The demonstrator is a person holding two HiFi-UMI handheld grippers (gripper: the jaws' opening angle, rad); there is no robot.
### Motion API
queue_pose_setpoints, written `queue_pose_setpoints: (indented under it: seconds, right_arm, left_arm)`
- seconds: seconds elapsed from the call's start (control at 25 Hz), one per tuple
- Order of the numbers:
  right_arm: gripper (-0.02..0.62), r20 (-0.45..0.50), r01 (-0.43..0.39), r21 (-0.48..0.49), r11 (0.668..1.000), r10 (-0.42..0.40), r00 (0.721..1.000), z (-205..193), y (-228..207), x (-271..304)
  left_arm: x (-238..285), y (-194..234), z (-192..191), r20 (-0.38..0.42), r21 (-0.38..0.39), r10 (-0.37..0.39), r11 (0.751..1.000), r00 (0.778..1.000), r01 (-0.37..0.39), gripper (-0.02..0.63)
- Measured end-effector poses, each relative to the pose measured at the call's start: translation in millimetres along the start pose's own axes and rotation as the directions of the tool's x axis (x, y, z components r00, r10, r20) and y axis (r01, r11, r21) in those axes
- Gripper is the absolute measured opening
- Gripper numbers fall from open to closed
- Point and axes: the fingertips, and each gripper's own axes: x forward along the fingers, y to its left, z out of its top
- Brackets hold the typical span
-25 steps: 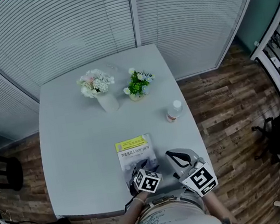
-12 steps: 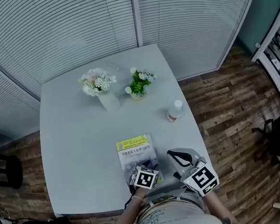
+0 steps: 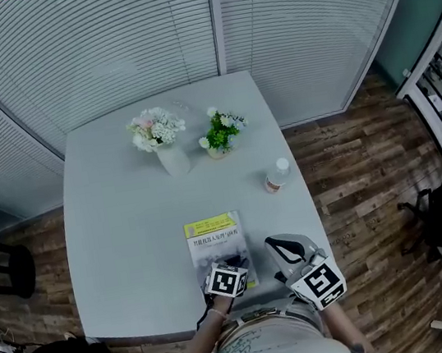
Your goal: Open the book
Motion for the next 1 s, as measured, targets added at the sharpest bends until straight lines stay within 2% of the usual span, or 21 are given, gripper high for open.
queue_pose_setpoints:
  seconds: [0.12, 0.56, 1.0]
  right_arm:
    - [0.003, 0.001, 0.007, 0.000, 1.000, -0.007, 1.000, 1, 1, 1]
    - [0.002, 0.001, 0.015, -0.006, 1.000, -0.015, 1.000, 2, 7, -1]
    - [0.002, -0.012, 0.004, 0.002, 1.000, -0.004, 1.000, 0, 19, -3]
  left_arm:
    - [-1, 2, 0, 0.010, -0.018, -0.010, 1.000, 1.000, 0.010, 0.083]
    - [-2, 2, -1, 0.020, -0.004, -0.005, 1.000, 1.000, 0.005, 0.083]
    - [-11, 4, 1, 0.110, -0.098, -0.044, 0.994, 0.993, 0.055, 0.072]
